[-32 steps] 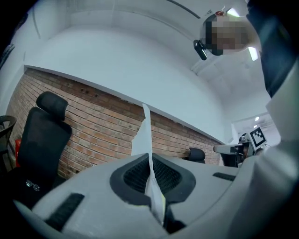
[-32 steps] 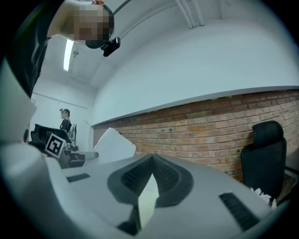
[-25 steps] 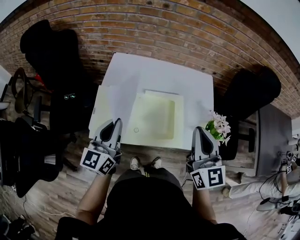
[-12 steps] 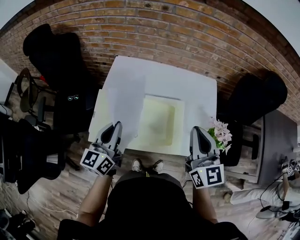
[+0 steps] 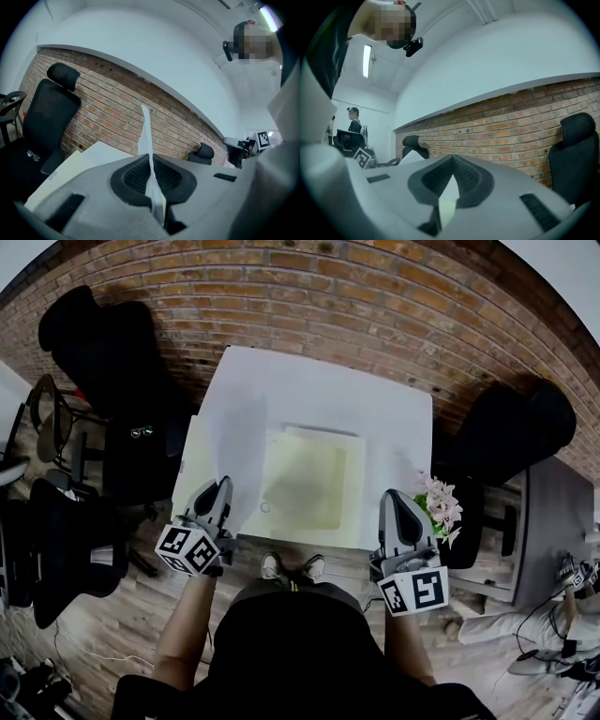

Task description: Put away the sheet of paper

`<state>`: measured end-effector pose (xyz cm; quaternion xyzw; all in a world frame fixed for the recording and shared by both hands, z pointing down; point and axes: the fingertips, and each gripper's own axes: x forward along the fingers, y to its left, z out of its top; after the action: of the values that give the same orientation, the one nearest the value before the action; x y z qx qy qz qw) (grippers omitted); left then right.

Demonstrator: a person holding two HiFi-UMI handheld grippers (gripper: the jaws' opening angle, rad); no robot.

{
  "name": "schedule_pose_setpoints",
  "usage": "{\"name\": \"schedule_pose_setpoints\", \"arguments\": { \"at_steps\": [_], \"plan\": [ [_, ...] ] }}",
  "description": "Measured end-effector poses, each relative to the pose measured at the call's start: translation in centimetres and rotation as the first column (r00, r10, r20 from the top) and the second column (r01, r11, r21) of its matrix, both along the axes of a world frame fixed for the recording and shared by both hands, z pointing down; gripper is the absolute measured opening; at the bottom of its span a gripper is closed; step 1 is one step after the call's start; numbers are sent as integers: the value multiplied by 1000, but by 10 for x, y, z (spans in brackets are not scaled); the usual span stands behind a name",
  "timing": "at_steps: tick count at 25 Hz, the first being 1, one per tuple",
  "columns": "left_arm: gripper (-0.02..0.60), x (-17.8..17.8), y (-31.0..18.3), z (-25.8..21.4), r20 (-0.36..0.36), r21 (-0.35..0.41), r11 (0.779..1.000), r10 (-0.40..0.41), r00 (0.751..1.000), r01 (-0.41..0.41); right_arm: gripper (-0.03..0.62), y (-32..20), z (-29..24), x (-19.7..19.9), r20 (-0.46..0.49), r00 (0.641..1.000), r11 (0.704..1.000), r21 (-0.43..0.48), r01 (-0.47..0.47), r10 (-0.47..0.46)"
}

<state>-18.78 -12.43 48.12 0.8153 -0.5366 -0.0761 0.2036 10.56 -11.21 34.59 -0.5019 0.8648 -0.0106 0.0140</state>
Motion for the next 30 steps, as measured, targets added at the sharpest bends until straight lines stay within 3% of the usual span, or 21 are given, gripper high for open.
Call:
{"name": "schedule_pose_setpoints", "arguments": {
  "at_steps": [6,14,22,30],
  "plan": [
    [28,-17,-6,49,47,-135,991,10,999,-4,14,2,5,-2,-7,1000,1000,-12,2,-2],
    [28,-39,-20,111,101,-284,959,11,995,18,14,6,9,5,-30,999,999,-28,-18,17],
    [28,-33,-36,146,175,-350,936,100,979,-32,14,8,14,7,-68,997,998,-41,-42,39],
    [28,-11,-42,161,179,-377,922,160,971,-83,14,10,15,7,-86,995,998,-46,-50,46]
  ]
}}
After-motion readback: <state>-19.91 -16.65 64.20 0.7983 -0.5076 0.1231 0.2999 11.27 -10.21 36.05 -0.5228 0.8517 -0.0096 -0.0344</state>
